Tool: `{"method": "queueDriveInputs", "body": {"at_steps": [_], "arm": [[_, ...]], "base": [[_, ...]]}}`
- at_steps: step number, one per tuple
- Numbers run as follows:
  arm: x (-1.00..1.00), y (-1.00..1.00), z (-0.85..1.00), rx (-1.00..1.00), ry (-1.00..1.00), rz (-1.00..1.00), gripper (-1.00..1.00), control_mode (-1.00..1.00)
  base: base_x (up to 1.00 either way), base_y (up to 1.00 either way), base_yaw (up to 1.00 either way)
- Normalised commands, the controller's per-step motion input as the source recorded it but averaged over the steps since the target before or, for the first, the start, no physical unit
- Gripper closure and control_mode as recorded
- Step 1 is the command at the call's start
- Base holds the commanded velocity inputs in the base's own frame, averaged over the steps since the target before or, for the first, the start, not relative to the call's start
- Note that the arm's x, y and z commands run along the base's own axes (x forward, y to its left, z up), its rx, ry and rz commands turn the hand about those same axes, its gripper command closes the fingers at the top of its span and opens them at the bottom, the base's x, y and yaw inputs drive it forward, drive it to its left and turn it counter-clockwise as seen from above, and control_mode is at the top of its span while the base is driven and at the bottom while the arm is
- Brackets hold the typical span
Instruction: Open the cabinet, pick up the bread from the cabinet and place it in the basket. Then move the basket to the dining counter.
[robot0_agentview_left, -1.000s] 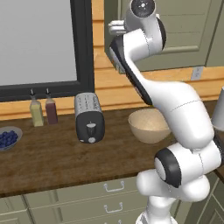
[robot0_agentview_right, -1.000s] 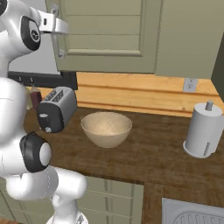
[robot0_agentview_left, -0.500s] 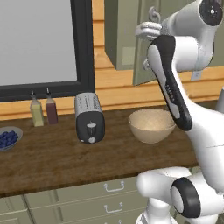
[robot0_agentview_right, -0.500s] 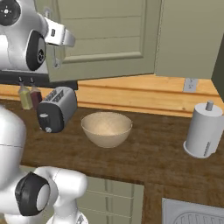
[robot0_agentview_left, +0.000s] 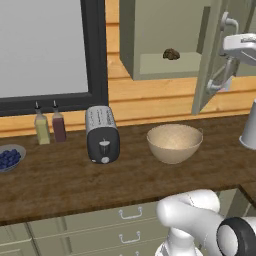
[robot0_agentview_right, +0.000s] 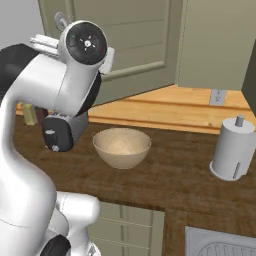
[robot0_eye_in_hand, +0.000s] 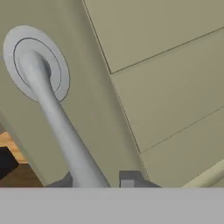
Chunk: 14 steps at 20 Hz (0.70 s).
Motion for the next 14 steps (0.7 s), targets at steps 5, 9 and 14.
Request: {"method": "queueDriveInputs", "body": {"at_steps": [5,9,14], "arm": [[-0.44,-1.0,-0.33,0.07,0.0,0.33,1.0,-1.0],[-0.21,-0.53,-0.27,0.01,0.0,0.13,-1.0,-1.0],[-0.02,0.0,0.0,0.01,0.0,0.02,-1.0,-1.0]], "base": [[0.0,0.0,0.0],[0.0,0.0,0.0],[0.0,0.0,0.0]]}}
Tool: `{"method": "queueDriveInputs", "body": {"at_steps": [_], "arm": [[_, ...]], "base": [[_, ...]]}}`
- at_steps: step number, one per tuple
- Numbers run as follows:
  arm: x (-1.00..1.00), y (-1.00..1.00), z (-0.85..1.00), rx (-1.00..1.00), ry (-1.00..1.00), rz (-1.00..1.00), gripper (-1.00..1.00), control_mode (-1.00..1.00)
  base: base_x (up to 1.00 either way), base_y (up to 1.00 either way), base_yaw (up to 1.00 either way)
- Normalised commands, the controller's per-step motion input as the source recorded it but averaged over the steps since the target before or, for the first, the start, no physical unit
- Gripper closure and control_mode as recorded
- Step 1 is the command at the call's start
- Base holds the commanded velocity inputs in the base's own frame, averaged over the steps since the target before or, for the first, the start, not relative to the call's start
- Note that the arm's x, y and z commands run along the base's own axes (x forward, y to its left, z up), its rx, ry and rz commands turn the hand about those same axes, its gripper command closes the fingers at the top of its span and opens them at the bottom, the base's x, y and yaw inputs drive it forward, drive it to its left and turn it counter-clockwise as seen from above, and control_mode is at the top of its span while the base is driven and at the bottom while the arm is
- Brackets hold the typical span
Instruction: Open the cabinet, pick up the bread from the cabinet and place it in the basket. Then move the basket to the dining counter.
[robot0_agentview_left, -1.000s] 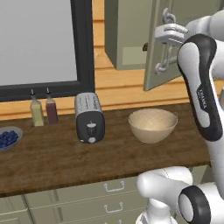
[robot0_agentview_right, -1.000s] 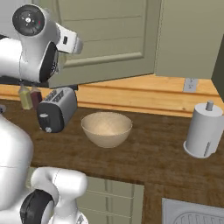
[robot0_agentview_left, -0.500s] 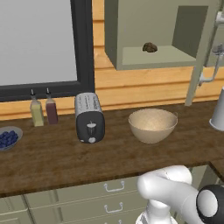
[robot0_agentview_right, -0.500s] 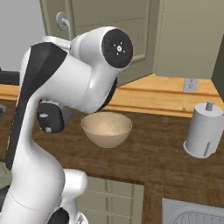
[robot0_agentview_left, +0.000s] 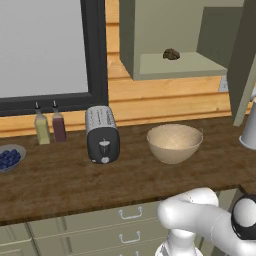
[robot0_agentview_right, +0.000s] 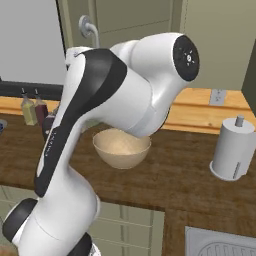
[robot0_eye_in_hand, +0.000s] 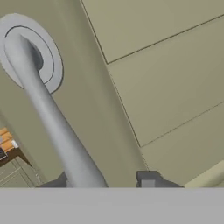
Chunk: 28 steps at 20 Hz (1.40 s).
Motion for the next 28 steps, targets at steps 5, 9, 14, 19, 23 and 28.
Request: {"method": "queueDriveInputs", "body": {"at_steps": [5,9,14,19,23,28], "arm": [[0.0,-0.25,-0.25,0.0,-0.19,0.0,-1.0,-1.0],[-0.22,0.0,-0.13,-0.09,-0.25,-0.01,-1.0,-1.0],[-0.65,0.55,0.25,-0.36,-0.01,-0.27,-1.0,-1.0],[-0.74,0.07,0.16,-0.29,-0.08,-0.43,-1.0,-1.0],[-0.75,0.1,0.0,-0.29,-0.13,-0.23,-1.0,-1.0],[-0.46,0.91,0.0,-0.48,0.04,-0.24,-1.0,-1.0]], "base": [[0.0,0.0,0.0],[0.0,0.0,0.0],[0.0,0.0,0.0],[0.0,0.0,0.0],[0.0,0.0,0.0],[0.0,0.0,0.0]]}}
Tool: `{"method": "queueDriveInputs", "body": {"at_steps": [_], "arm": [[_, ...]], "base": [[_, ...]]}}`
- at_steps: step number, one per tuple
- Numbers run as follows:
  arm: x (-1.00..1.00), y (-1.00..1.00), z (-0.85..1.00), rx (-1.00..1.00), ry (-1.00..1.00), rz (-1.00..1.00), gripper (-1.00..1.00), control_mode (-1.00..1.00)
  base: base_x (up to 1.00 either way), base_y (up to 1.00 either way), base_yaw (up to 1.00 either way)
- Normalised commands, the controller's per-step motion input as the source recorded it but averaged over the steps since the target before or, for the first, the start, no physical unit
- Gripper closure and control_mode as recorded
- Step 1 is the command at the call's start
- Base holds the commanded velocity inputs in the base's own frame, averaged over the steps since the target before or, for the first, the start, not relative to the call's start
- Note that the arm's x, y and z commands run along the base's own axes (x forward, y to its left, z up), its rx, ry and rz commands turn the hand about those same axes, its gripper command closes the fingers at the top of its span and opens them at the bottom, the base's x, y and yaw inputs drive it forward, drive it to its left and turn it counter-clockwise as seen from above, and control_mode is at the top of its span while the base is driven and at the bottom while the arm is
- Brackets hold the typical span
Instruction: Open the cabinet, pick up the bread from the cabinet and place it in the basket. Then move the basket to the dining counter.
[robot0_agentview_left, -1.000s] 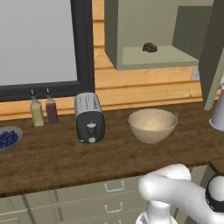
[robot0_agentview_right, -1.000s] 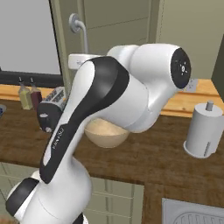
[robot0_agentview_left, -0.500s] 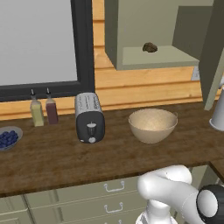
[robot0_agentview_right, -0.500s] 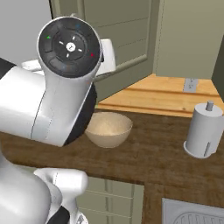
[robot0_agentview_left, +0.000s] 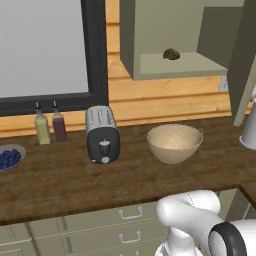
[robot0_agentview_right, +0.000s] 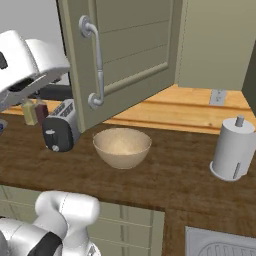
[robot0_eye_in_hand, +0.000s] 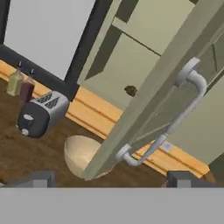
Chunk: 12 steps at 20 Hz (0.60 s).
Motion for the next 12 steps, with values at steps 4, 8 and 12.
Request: {"method": "queueDriveInputs", "body": {"at_steps": [4,8,12], "arm": [[-0.19,0.86,-0.02,-0.5,0.14,-0.29,-1.0,-1.0],[0.6,0.24,-0.45,-0.58,0.49,-0.41,-1.0,-1.0],[0.93,0.03,-0.36,-0.62,0.51,-0.41,-1.0,-1.0]], "base": [[0.0,0.0,0.0],[0.0,0.0,0.0],[0.0,0.0,0.0]]}}
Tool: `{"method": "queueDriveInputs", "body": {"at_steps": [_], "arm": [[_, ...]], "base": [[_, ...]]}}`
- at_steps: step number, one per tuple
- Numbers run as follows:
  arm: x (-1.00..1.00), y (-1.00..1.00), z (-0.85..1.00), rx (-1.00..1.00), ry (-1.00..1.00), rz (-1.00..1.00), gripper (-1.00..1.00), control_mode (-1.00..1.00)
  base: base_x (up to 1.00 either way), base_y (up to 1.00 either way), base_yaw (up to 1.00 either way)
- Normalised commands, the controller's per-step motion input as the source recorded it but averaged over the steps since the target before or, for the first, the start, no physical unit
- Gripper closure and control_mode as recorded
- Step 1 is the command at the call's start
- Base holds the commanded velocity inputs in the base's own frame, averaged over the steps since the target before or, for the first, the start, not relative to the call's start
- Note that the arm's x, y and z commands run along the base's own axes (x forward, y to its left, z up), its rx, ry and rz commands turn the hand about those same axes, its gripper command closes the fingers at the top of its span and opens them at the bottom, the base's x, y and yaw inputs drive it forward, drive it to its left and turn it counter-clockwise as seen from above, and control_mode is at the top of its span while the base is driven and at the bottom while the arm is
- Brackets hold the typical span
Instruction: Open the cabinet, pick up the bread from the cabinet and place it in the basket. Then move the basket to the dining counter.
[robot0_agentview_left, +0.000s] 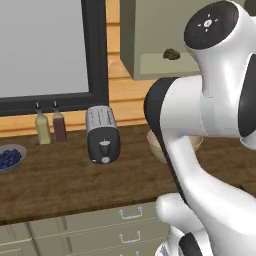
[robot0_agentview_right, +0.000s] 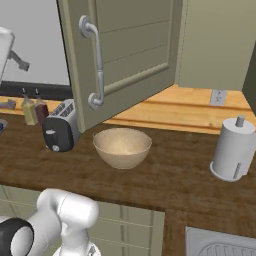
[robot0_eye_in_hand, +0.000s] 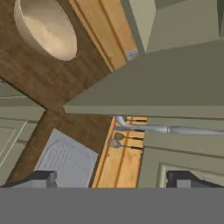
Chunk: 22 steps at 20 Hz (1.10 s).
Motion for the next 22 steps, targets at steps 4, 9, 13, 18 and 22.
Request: {"method": "queueDriveInputs", "body": {"at_steps": [4,9,13,18,22], "arm": [[1.0,0.01,-0.31,-0.59,0.43,-0.36,-1.0,-1.0],[0.68,-0.72,0.07,-0.15,0.27,-0.46,-1.0,-1.0],[0.39,-1.0,0.05,0.12,0.11,-0.42,-1.0,-1.0],[0.09,-1.0,0.0,0.24,0.01,-0.27,-1.0,-1.0],[0.0,-0.98,0.0,0.3,-0.12,-0.02,-1.0,-1.0]], "base": [[0.0,0.0,0.0],[0.0,0.0,0.0],[0.0,0.0,0.0],[0.0,0.0,0.0],[0.0,0.0,0.0]]}}
